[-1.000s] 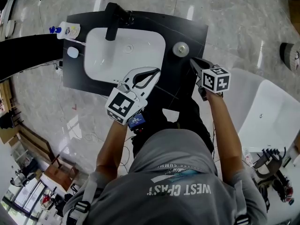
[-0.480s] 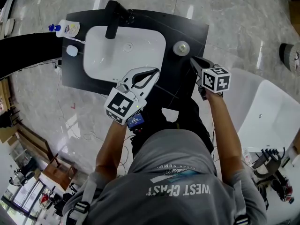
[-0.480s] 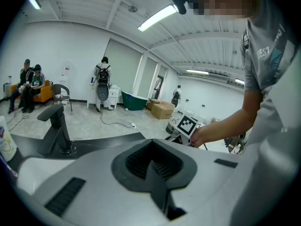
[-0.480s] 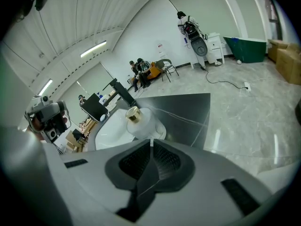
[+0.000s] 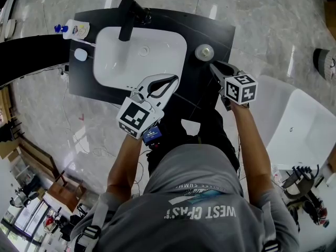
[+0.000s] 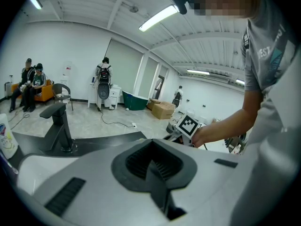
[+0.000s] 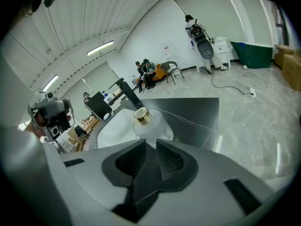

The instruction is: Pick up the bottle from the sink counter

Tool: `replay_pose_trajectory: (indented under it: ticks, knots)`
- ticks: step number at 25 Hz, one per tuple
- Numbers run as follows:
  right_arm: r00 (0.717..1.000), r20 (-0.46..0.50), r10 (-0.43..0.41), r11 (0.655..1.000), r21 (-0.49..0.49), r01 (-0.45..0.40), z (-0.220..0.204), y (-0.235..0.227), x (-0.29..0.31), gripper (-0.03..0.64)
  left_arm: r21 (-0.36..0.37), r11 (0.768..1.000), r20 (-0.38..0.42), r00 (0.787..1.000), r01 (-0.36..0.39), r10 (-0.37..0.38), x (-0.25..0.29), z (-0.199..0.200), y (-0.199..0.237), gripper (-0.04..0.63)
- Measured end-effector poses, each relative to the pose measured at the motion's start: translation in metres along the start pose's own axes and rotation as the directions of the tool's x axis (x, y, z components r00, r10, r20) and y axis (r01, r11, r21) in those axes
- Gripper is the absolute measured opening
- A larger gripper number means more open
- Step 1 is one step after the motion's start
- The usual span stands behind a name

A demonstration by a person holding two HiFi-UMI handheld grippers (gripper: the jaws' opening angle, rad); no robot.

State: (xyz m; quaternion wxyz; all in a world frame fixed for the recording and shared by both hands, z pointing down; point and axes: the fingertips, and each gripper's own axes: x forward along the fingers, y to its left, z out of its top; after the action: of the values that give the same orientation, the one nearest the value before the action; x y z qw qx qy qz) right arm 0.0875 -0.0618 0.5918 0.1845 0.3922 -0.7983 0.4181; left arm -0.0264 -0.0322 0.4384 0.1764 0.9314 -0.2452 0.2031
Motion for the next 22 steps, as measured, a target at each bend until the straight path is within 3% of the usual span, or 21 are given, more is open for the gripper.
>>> replay_pose_trajectory:
  ticks: [22]
  knots:
    - [0.999, 0.034, 0.025, 0.989, -0.146, -0.019, 0.013, 0.013, 0.010, 0.247, -0.026, 1.000, -0.002, 1.000, -0.008, 0.008, -0.001, -0.008, 0.007, 0.002]
